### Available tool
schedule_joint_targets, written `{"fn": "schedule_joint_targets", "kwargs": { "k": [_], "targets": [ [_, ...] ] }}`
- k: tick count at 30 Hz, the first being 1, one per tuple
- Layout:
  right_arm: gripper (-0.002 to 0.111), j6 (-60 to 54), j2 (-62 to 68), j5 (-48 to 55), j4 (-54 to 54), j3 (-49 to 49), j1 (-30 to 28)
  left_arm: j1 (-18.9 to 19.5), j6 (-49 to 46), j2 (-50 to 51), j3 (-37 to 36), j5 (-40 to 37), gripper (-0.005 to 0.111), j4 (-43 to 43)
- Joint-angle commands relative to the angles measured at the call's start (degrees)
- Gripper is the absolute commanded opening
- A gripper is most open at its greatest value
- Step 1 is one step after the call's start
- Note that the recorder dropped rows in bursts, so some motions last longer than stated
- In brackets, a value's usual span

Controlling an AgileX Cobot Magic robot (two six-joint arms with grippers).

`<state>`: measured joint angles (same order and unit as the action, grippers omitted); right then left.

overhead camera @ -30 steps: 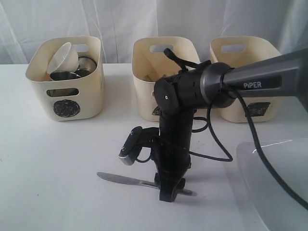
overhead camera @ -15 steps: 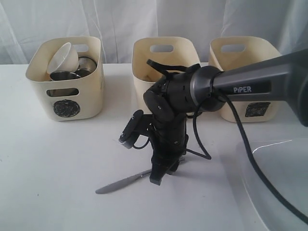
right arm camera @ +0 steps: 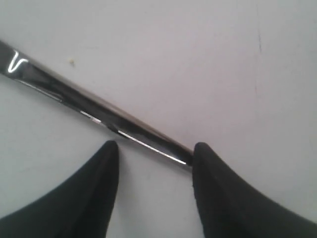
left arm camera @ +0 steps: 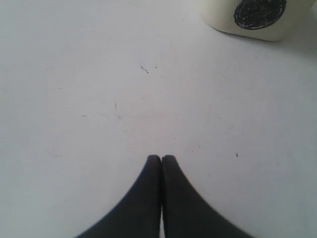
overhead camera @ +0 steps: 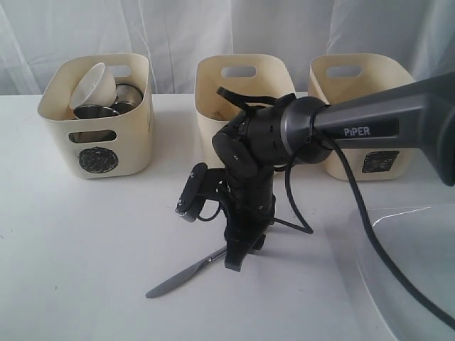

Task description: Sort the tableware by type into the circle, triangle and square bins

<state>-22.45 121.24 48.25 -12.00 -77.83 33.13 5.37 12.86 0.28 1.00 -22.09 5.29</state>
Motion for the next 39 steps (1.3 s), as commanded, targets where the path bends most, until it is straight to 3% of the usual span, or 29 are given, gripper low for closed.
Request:
{"fn": "schedule_joint_targets", "kwargs": {
  "k": [1, 10, 12, 19, 24, 26, 28, 33, 39],
  "targets": [
    [0.046, -2.2, 8.7, -4.4, 1.9, 3.2, -0.5, 0.2, 0.3, -0.3, -0.5, -2.9, 0.0, 0.4],
    [0.046, -5.3, 2.1, -0.5, 3.3, 3.2, -0.5, 0.2, 0.3, -0.3, -0.5, -2.9, 0.0, 0.4],
    [0.046, -9.5, -1.5, -0.5, 3.6, 3.2, -0.5, 0.2, 0.3, -0.3, -0.5, -2.9, 0.0, 0.4],
    [0.046, -44.3, -6.9, -6.3, 15.4, 3.2, -0.5, 0.2, 0.3, -0.3, -0.5, -2.9, 0.0, 0.4],
    [0.046, -44.7, -6.9, -9.0, 21.4, 2.9, -1.2, 0.2, 0.3, -0.3, -0.5, -2.9, 0.0, 0.4],
    [0.044, -44.6, -7.2, -4.0, 26.2, 1.6, -2.5, 0.2, 0.3, -0.3, -0.5, -2.9, 0.0, 0.4],
    [0.036, -44.5, -7.5, 0.6, 28.4, 0.4, -4.2, 0.2, 0.3, -0.3, -0.5, -2.9, 0.0, 0.4],
    [0.033, -46.0, -7.5, 2.2, 27.8, -1.0, -5.8, 0.2, 0.3, -0.3, -0.5, -2.9, 0.0, 0.4],
    [0.033, -68.0, -7.4, 7.6, 27.4, -0.9, -5.8, 0.2, 0.3, -0.3, -0.5, -2.9, 0.0, 0.4]
  ]
}}
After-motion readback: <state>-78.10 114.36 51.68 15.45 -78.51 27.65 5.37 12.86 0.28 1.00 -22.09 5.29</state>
